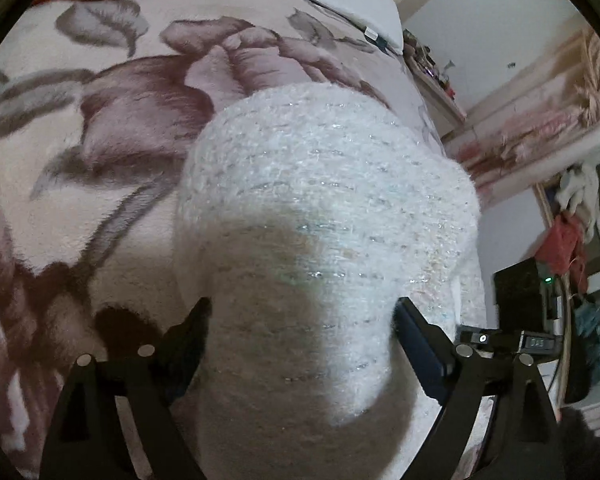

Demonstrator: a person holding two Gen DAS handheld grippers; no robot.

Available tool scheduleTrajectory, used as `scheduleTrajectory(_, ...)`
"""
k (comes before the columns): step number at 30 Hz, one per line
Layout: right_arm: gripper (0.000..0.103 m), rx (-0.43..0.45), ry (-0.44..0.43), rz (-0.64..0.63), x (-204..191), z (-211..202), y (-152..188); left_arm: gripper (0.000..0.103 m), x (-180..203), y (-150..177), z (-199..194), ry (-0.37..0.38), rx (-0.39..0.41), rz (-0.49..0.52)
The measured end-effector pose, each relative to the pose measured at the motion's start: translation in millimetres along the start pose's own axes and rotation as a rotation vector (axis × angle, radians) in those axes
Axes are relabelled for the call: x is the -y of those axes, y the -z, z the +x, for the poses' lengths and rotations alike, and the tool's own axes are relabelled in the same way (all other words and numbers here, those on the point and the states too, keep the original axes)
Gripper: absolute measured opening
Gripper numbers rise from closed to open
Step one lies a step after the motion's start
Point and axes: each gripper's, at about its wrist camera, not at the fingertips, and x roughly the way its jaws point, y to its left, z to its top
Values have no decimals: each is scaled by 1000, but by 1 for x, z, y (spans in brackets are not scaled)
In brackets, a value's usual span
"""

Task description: Fold large clothes

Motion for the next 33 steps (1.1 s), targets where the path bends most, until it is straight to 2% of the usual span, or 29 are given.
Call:
scheduleTrajectory(1, 62, 7, 45, -4, -14, 7, 2, 90, 3, 2, -4, -11, -2, 1)
scheduleTrajectory(3, 84, 36, 251, -44, -35, -4, 13, 90, 10, 6, -14, -56, 9, 10)
scheduleTrajectory(4, 87, 57, 368, -79, -45, -8, 14, 90, 18, 12, -25, -104, 36, 24)
scheduleTrajectory(8, 88, 141, 691, -161, -74, -24, 46, 90, 40, 28, -49, -271, 121, 98)
scheduleTrajectory(9, 91, 155, 758, -174, -82, -26, 54, 95, 47, 36, -54, -308, 129, 117)
scheduleTrajectory(11, 94, 173, 863, -182, -88, -31, 70, 97, 61, 49, -62, -386, 133, 150)
scheduleTrajectory(14, 94, 174, 879, -149, -160, -10, 92, 98, 83, 73, -82, -431, 135, 172)
scheduleTrajectory(15, 94, 188, 897, -141, -164, -18, 101, 98, 89, 73, -86, -439, 137, 173)
scheduleTrajectory(16, 94, 201, 914, -144, -186, -18, 112, 98, 98, 84, -99, -436, 137, 178)
scheduleTrajectory(17, 94, 216, 929, -146, -223, -11, 125, 98, 105, 88, -107, -437, 137, 178)
scheduleTrajectory(19, 94, 240, 946, -150, -264, -15, 152, 98, 119, 92, -123, -452, 144, 177)
scheduleTrajectory(24, 94, 310, 963, -170, -338, -66, 206, 98, 165, 113, -194, -448, 207, 172)
scheduleTrajectory(27, 94, 352, 967, -197, -399, -103, 253, 98, 188, 125, -234, -433, 233, 158)
scheduleTrajectory(33, 94, 437, 978, -252, -501, -166, 337, 98, 244, 162, -336, -455, 338, 179)
